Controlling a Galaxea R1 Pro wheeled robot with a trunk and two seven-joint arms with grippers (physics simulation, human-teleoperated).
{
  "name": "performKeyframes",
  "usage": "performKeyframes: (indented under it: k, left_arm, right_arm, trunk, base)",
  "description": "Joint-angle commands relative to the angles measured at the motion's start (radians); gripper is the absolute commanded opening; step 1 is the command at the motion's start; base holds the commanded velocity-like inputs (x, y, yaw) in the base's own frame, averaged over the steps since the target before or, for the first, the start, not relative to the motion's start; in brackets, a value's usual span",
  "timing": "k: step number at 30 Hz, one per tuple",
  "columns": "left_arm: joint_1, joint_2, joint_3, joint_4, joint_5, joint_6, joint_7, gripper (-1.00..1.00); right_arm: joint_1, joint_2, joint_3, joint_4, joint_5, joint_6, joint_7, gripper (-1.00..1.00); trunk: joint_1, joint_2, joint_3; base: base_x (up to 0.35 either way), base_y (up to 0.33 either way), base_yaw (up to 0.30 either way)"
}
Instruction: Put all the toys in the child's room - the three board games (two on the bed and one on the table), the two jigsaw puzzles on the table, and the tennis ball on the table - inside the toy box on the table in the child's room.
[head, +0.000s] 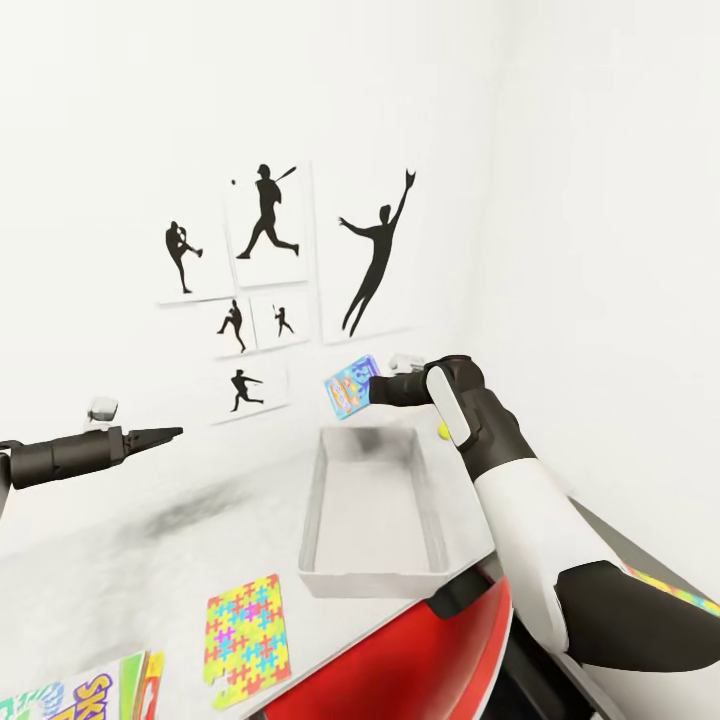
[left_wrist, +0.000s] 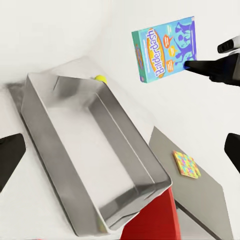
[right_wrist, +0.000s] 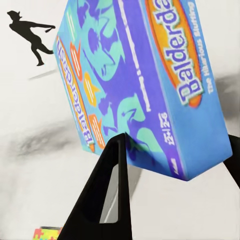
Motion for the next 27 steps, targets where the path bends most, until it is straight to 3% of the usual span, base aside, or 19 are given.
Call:
performKeyframes:
  k: [1, 18, 23, 27]
  left_arm:
    - [-0.001, 0.0, 0.0, 0.0, 0.002, 0.008, -0.002, 1.0]
    - [-0.001, 0.0, -0.002, 0.0, 0.002, 0.008, -0.003, 1.0]
    - [-0.001, 0.0, -0.002, -0.002, 0.002, 0.008, -0.004, 1.0]
    - [-0.001, 0.0, -0.001, -0.005, 0.002, 0.008, -0.004, 1.0]
  right_arm:
    - [-0.001, 0.0, -0.001, -0.001, 0.007, 0.004, 0.007, -1.0]
    - [-0.001, 0.0, -0.001, 0.0, 0.006, 0.003, 0.009, -1.0]
    - [0.002, 0.0, 0.0, 0.004, 0.008, -0.046, 0.008, -1.0]
    - [0.003, 0.0, -0.004, 0.074, 0.007, -0.058, 0.008, -1.0]
  trunk:
    - [0.001, -0.002, -0.002]
    - [0.001, -0.002, -0.002]
    - [0.001, -0.002, -0.002]
    - [0.001, -0.002, -0.002]
  base:
    - [0.093, 0.052, 0.0]
    - [0.063, 0.016, 0.0]
    - [0.004, 0.0, 0.0]
    - [0.0, 0.0, 0.0]
